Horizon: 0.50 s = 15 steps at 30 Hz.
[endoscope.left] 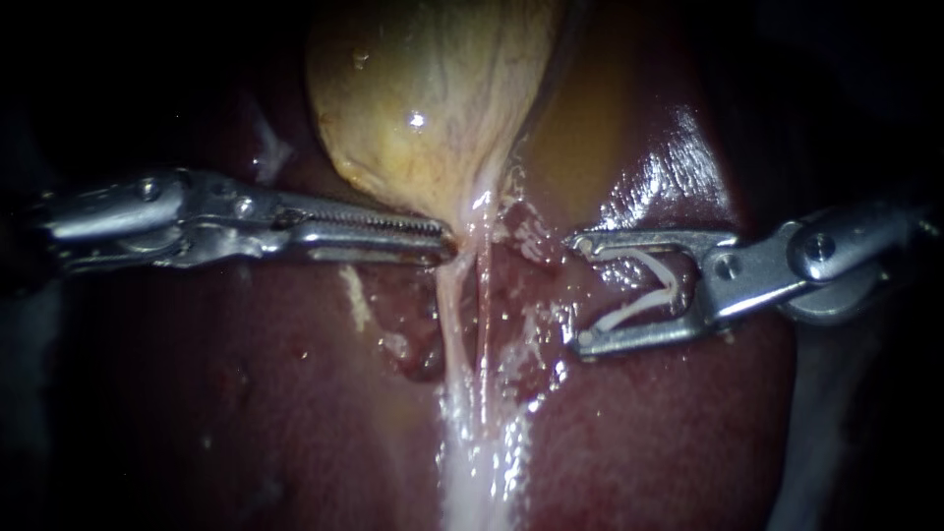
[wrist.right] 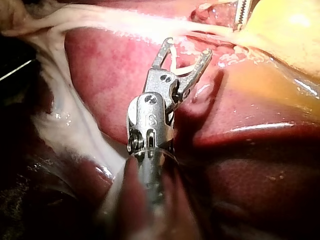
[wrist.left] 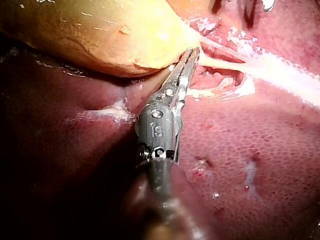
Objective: Grabbing gallbladder
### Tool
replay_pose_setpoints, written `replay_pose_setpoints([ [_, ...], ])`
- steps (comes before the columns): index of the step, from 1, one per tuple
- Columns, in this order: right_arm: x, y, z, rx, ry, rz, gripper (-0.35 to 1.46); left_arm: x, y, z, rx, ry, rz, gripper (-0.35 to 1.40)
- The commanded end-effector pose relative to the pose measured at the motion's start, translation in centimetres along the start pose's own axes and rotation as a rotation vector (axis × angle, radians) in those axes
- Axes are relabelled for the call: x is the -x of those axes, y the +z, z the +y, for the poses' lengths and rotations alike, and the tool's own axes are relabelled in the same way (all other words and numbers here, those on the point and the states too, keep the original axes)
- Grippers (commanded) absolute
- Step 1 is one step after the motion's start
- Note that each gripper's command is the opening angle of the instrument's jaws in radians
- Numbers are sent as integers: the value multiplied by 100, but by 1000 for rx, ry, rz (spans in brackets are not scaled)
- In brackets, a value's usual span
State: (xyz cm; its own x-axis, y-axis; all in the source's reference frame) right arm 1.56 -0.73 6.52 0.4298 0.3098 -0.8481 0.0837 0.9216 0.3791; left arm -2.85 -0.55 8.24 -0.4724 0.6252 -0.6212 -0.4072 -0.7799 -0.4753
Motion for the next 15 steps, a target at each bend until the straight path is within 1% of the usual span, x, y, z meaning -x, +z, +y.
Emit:
replay_pose_setpoints([
  [1, 0, 0, 0, 0, 0, 0, 48, 0, -1, 1, 0, -7, -8, -33],
  [6, -1, 0, 0, 0, 0, 0, 48, 1, -2, 1, -2, -18, -26, -35],
  [8, -1, 0, 0, 0, 1, 0, 48, 3, -2, 2, -6, -40, -34, -35],
  [11, -2, -1, 0, 0, 1, 0, 48, 4, -4, 4, 0, -62, -49, -35],
  [13, -2, -1, 0, 0, 1, 0, 48, 4, -5, 6, 10, -79, -65, -35],
  [15, -2, -1, 0, 0, 1, 0, 48, 5, -7, 7, 25, -108, -82, -35],
])
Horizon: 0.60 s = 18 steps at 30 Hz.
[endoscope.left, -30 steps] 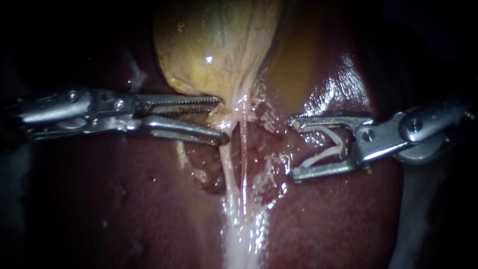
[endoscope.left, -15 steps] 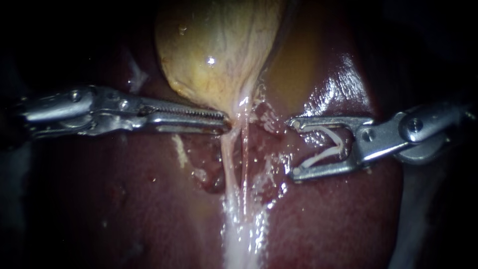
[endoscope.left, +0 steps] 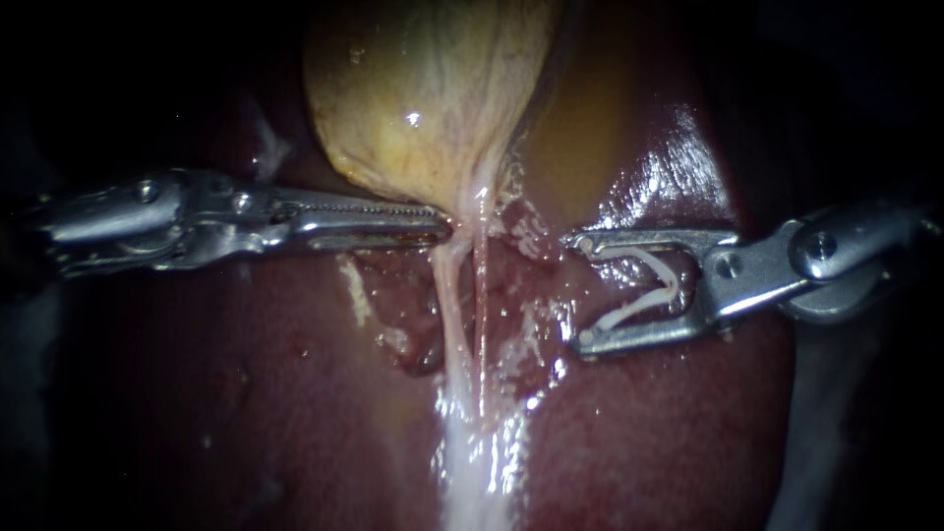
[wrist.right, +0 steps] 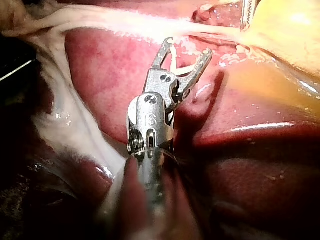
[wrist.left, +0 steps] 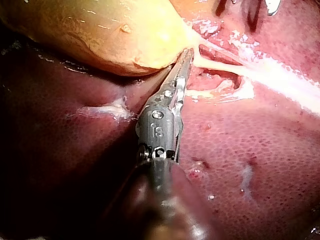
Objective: Grabbing gallbladder
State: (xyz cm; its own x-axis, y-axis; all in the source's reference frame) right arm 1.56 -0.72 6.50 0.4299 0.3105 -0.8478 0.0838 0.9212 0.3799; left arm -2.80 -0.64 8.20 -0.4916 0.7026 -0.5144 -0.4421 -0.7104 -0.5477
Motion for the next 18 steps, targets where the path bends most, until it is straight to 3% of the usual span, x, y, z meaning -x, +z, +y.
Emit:
replay_pose_setpoints([
  [1, 0, 0, 0, 0, 0, 0, 48, 0, -1, 1, 10, -8, -9, -35],
  [7, 0, 0, 0, 0, 0, 0, 48, 3, -5, 2, 34, -59, -27, -35],
  [18, 0, 0, 0, 0, 0, 0, 48, -1, -18, 10, 43, -66, -29, -35],
])
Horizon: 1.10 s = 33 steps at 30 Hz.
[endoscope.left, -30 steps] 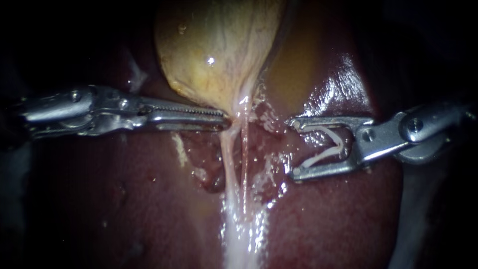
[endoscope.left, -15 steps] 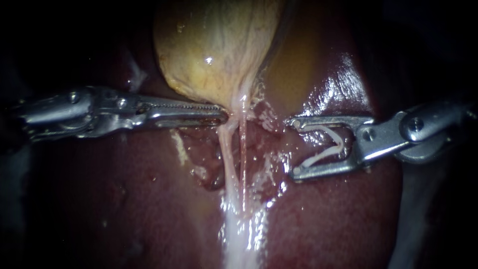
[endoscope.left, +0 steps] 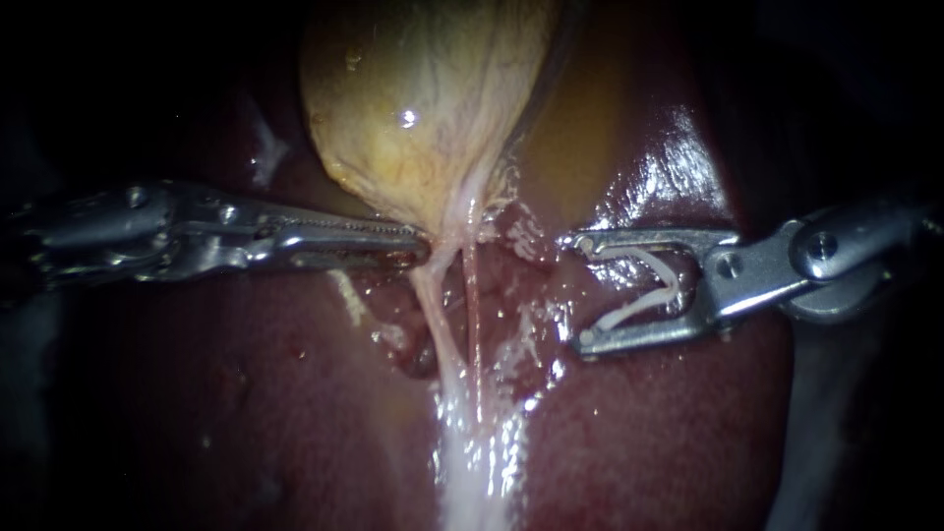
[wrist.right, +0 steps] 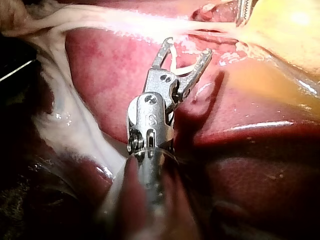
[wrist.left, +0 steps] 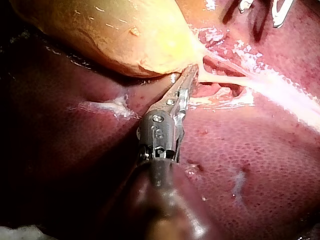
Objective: Grabbing gallbladder
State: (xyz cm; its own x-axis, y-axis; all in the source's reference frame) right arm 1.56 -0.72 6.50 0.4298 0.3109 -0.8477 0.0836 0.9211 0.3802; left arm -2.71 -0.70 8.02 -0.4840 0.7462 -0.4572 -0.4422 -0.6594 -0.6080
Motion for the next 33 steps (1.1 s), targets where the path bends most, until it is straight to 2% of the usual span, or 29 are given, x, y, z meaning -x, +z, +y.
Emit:
replay_pose_setpoints([
  [1, 0, 0, 0, 0, 0, 0, 48, -2, -4, 1, 2, 0, -1, -35],
  [7, 0, 0, 0, 0, 0, 0, 48, -9, -28, 5, 4, -4, -4, -35],
  [13, 1, 0, 0, 0, 0, 0, 48, -26, -57, 7, -5, -15, 33, -35],
  [20, 1, 0, 0, 0, 0, 0, 48, -45, -80, 9, -15, -25, 79, -35],
  [33, 1, 0, 1, 0, 0, 0, 48, -46, -84, 11, -18, -21, 83, -35],
])
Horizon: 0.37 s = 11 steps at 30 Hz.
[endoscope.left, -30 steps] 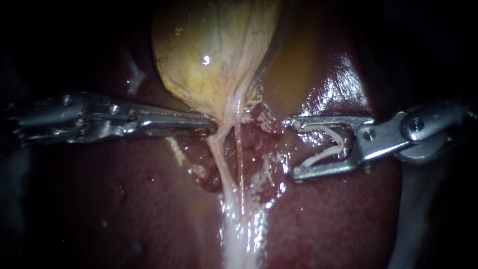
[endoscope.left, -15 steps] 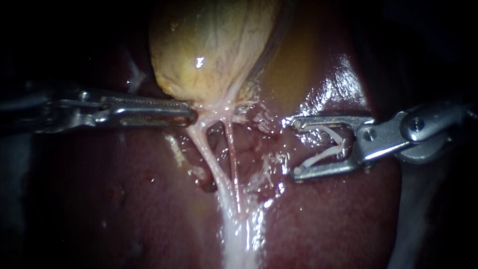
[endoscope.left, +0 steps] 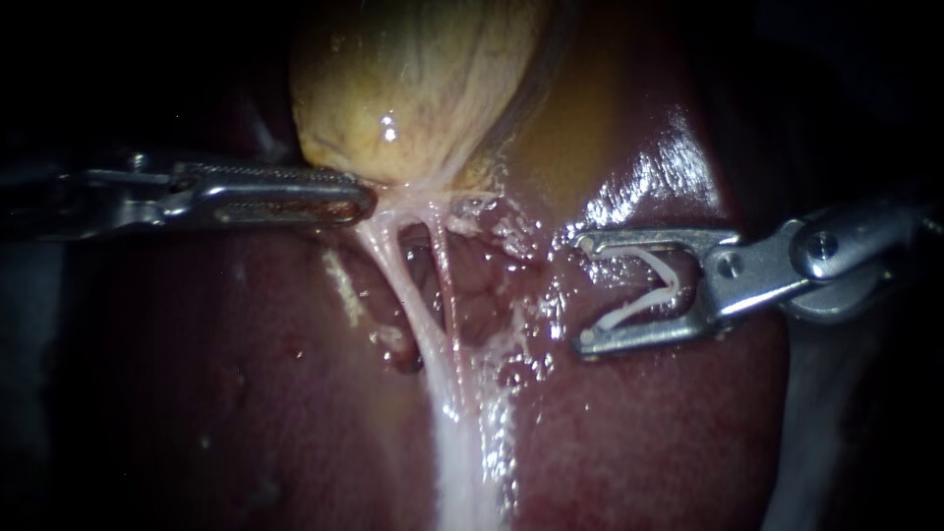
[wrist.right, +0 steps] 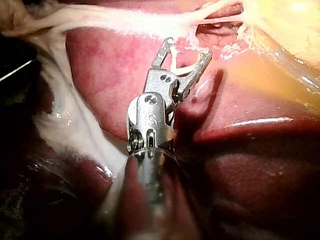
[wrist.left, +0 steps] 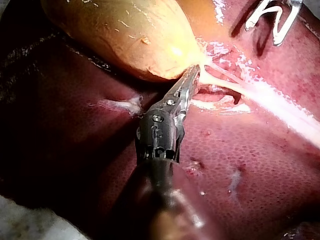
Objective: Grabbing gallbladder
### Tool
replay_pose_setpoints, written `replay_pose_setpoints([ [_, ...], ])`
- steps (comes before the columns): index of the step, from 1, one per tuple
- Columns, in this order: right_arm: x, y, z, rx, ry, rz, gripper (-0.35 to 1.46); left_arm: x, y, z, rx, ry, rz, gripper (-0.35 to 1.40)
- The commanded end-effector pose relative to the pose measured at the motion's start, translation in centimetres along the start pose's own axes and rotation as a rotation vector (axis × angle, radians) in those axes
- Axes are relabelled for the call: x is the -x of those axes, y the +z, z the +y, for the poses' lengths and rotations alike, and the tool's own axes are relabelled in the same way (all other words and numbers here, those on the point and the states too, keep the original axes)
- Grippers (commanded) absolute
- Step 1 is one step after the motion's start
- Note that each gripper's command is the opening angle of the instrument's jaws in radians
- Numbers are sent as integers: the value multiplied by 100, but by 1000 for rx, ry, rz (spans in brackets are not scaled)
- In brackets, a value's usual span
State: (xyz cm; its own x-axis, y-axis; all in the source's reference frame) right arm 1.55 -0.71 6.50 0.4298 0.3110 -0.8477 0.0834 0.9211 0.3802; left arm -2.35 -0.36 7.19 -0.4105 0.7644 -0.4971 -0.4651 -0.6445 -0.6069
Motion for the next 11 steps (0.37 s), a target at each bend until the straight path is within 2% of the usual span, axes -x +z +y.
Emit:
replay_pose_setpoints([
  [1, 0, 0, 0, 0, 0, 0, 48, 1, 1, 0, 0, 0, 0, -35],
  [11, 0, 0, 0, 0, 0, 0, 48, 3, 2, 0, -1, 1, 0, -35],
])
